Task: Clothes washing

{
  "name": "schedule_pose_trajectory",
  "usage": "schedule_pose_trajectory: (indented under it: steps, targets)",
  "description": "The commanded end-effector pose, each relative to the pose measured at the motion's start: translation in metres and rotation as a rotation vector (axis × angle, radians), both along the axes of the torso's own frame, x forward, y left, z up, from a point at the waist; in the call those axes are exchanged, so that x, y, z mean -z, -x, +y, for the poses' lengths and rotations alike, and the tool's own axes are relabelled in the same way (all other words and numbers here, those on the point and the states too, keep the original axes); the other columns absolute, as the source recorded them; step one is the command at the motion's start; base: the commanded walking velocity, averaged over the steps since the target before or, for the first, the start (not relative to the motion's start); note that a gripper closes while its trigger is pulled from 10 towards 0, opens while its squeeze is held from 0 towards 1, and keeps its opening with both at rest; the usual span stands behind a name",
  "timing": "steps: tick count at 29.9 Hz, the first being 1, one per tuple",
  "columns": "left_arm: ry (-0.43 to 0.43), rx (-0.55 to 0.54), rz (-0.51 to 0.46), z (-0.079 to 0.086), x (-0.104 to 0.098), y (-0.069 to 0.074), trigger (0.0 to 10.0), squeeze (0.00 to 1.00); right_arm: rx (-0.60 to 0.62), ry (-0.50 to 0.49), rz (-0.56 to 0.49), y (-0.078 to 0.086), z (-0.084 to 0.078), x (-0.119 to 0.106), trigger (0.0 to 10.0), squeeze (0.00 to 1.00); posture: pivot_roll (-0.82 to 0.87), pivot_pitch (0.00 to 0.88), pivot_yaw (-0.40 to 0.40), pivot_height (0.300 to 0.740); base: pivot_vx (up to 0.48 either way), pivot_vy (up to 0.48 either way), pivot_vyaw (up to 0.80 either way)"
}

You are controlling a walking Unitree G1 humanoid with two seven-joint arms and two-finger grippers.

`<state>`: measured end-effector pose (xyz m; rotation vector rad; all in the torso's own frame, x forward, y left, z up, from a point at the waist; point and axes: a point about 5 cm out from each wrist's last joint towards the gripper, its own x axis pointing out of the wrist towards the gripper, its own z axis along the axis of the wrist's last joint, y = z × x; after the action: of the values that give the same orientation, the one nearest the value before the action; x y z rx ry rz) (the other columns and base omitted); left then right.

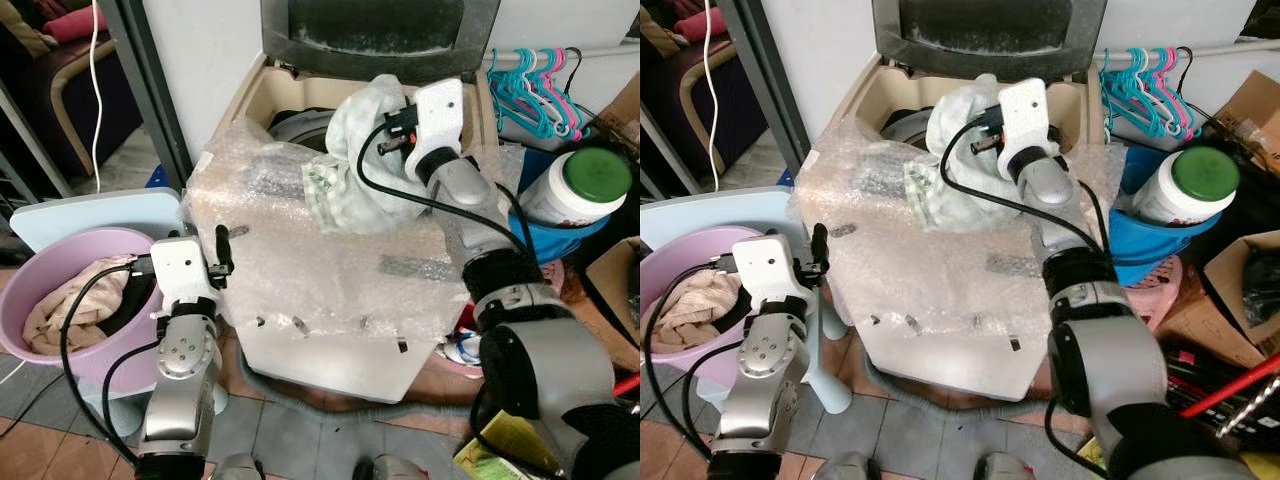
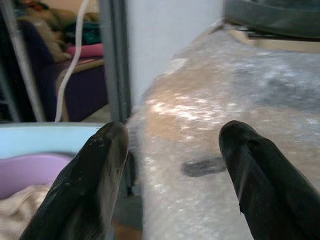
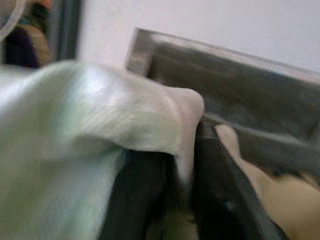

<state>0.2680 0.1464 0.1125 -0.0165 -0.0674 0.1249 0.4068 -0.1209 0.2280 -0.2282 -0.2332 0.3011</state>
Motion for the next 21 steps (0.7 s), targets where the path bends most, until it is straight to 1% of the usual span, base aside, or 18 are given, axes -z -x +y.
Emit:
schedule_pose_trajectory:
  steps: [1, 2, 3, 4, 5, 6, 8, 10, 11, 12, 14, 15, 16, 17, 18, 19, 20, 21]
  targets:
    - [-0.007, -0.003, -0.01, 0.003, -0.003, 0.001, 10.0, 0.0, -0.025, -0.011, -0.035, -0.003, 0.016, -0.019, 10.0, 1.0, 0.05, 0.0, -0.001, 0.74, 0.33, 0.349, 0.0]
    - [-0.007, -0.003, -0.01, 0.003, -0.003, 0.001, 10.0, 0.0, -0.025, -0.011, -0.035, -0.003, 0.016, -0.019, 10.0, 1.0, 0.05, 0.0, -0.001, 0.74, 0.33, 0.349, 0.0]
    - [-0.009, -0.001, -0.011, 0.003, -0.003, 0.002, 10.0, 0.0, -0.022, -0.013, -0.034, -0.004, 0.02, -0.023, 10.0, 1.0, 0.05, 0.0, -0.003, 0.74, 0.364, 0.315, 0.0]
    - [-0.012, -0.001, -0.011, 0.003, -0.003, 0.003, 10.0, 0.0, -0.016, -0.008, -0.036, -0.005, 0.023, -0.026, 10.0, 0.95, 0.05, 0.0, -0.003, 0.74, 0.375, 0.296, 0.0]
    - [-0.012, -0.001, -0.011, 0.003, -0.003, 0.003, 10.0, 0.0, -0.011, -0.003, -0.035, -0.005, 0.023, -0.027, 10.0, 0.85, 0.05, 0.0, -0.003, 0.74, 0.39, 0.277, 0.0]
    - [-0.01, -0.001, -0.01, 0.003, -0.002, 0.003, 10.0, 0.0, 0.002, 0.002, -0.031, -0.006, 0.022, -0.028, 10.0, 0.0, 0.05, 0.0, -0.004, 0.74, 0.394, 0.274, 0.0]
    - [-0.004, -0.003, -0.007, 0.003, -0.002, 0.003, 10.0, 0.0, 0.032, -0.002, -0.022, -0.009, 0.017, -0.032, 10.0, 0.0, 0.05, 0.0, -0.005, 0.74, 0.197, 0.137, 0.0]
    - [-0.001, -0.002, -0.003, 0.002, -0.002, 0.003, 10.0, 0.0, 0.101, -0.021, -0.006, -0.013, 0.006, -0.038, 10.0, 0.0, 0.05, 0.0, -0.006, 0.74, 0.0, 0.0, 0.0]
    - [0.005, -0.002, 0.0, 0.001, -0.001, 0.003, 10.0, 0.0, 0.157, -0.041, 0.004, -0.016, -0.004, -0.043, 10.0, 0.0, 0.05, 0.0, -0.007, 0.74, 0.0, 0.0, 0.0]
    - [0.008, 0.003, 0.003, -0.001, 0.0, 0.004, 10.0, 0.0, 0.27, -0.082, 0.017, -0.019, -0.022, -0.051, 10.0, 0.0, 0.05, 0.0, -0.007, 0.74, 0.0, 0.0, 0.0]
    - [0.007, 0.006, 0.005, -0.002, 0.0, 0.004, 10.0, 0.0, 0.365, -0.106, 0.016, -0.019, -0.036, -0.055, 10.0, 0.0, 0.05, 0.0, -0.009, 0.74, 0.0, 0.0, 0.0]
    - [0.008, 0.006, 0.006, -0.002, 0.0, 0.004, 10.0, 0.0, 0.43, -0.145, -0.018, -0.018, -0.049, -0.063, 10.0, 0.0, 0.05, 0.0, -0.013, 0.74, 0.0, 0.0, 0.0]
    - [0.009, 0.007, 0.006, -0.003, 0.0, 0.004, 10.0, 0.0, 0.476, -0.174, -0.043, -0.017, -0.058, -0.069, 10.0, 0.0, 0.05, 0.0, -0.013, 0.74, 0.0, 0.0, 0.0]
    - [0.01, 0.007, 0.007, -0.003, 0.001, 0.004, 10.0, 0.0, 0.517, -0.17, -0.075, -0.016, -0.065, -0.075, 10.0, 0.0, 0.05, 0.0, -0.016, 0.74, 0.0, 0.0, 0.0]
    - [0.011, 0.005, 0.01, -0.003, 0.001, 0.004, 10.0, 0.0, 0.537, -0.174, -0.109, -0.015, -0.071, -0.081, 10.0, 0.0, 0.05, 0.0, -0.016, 0.74, 0.0, 0.0, 0.0]
    - [0.012, 0.004, 0.011, -0.003, 0.001, 0.004, 10.0, 0.0, 0.533, -0.17, -0.128, -0.014, -0.073, -0.084, 10.0, 0.0, 0.05, 0.0, -0.017, 0.74, 0.0, 0.0, 0.0]
    - [0.014, 0.003, 0.013, -0.003, 0.001, 0.005, 10.0, 0.0, 0.505, -0.094, -0.137, -0.014, -0.069, -0.082, 10.0, 0.0, 0.05, 0.0, -0.018, 0.74, 0.0, 0.0, 0.0]
    - [0.015, 0.003, 0.013, -0.003, 0.001, 0.005, 10.0, 0.0, 0.489, -0.058, -0.132, -0.014, -0.066, -0.077, 10.0, 0.0, 0.05, 0.0, -0.019, 0.74, 0.0, 0.0, 0.0]
